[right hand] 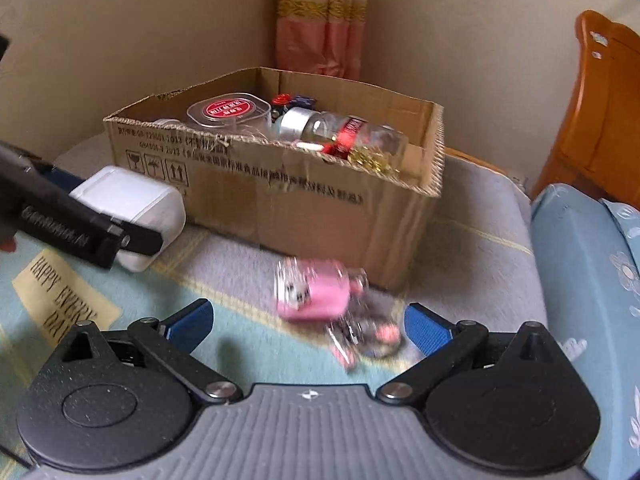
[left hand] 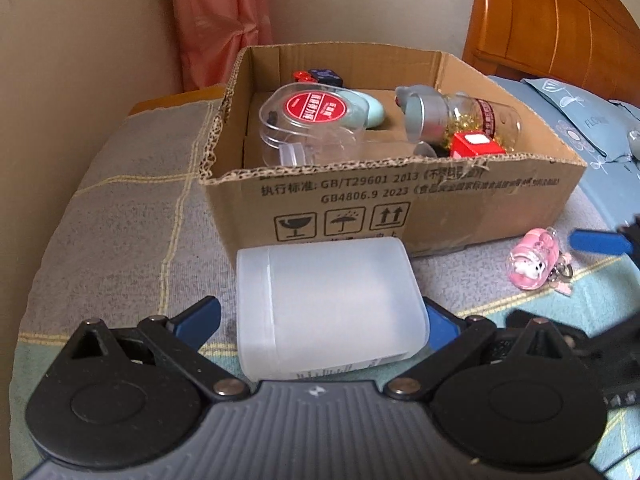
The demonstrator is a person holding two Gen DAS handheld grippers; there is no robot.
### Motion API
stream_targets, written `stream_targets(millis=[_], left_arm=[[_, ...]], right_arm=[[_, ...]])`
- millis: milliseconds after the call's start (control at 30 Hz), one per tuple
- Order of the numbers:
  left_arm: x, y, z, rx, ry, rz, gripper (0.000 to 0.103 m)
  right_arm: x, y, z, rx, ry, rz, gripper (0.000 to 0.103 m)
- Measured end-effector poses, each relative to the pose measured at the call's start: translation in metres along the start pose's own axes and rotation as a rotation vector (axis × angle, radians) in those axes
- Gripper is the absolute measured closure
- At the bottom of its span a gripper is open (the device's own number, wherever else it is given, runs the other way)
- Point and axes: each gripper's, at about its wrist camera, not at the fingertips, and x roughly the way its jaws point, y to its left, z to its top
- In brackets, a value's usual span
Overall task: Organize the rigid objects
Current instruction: 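Move left tool to the white plastic bottle while right tool approaches the pink keychain bottle, then close left tool on the white bottle while right tool grips the pink keychain bottle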
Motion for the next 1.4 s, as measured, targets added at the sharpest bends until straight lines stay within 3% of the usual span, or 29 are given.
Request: stream_targets(millis=[367, 700, 1000, 1133, 1300, 1333, 1400], left_arm=[[0.013, -0.002, -0.001, 0.034, 0.017, -0.011, 0.001], [0.012, -0.001, -0.004, 0.036, -0.003, -0.018, 0.001], [0.006, 0.0, 0.001, 0.047, -0.042, -0.066, 0.005], [0.008, -0.001, 0.006, 0.052, -0.033, -0.069, 0.013], [0.01, -0.001, 0.008, 0.058, -0.019, -0.074, 0.013], [0.01, -0.001, 0.008, 0.06, -0.017, -0.075, 0.013], [0.01, -0.001, 0.009, 0.065, -0.01, -0.077, 0.013]], right_arm=[[0.021, 0.013, 0.011, -0.027, 0.038, 0.112, 0.0], [0.024, 0.023, 0.014, -0.06, 0.029, 0.062, 0.0], [0.021, 0.02, 0.019, -0.074, 0.021, 0.023, 0.019], [0.021, 0.016, 0.02, -0.051, 0.029, 0.008, 0.03], [0.018, 0.015, 0.021, -0.041, 0.044, -0.015, 0.039], [0.018, 0.015, 0.021, -0.043, 0.047, -0.02, 0.045], [0.017, 0.014, 0.021, -0.037, 0.054, -0.017, 0.045]])
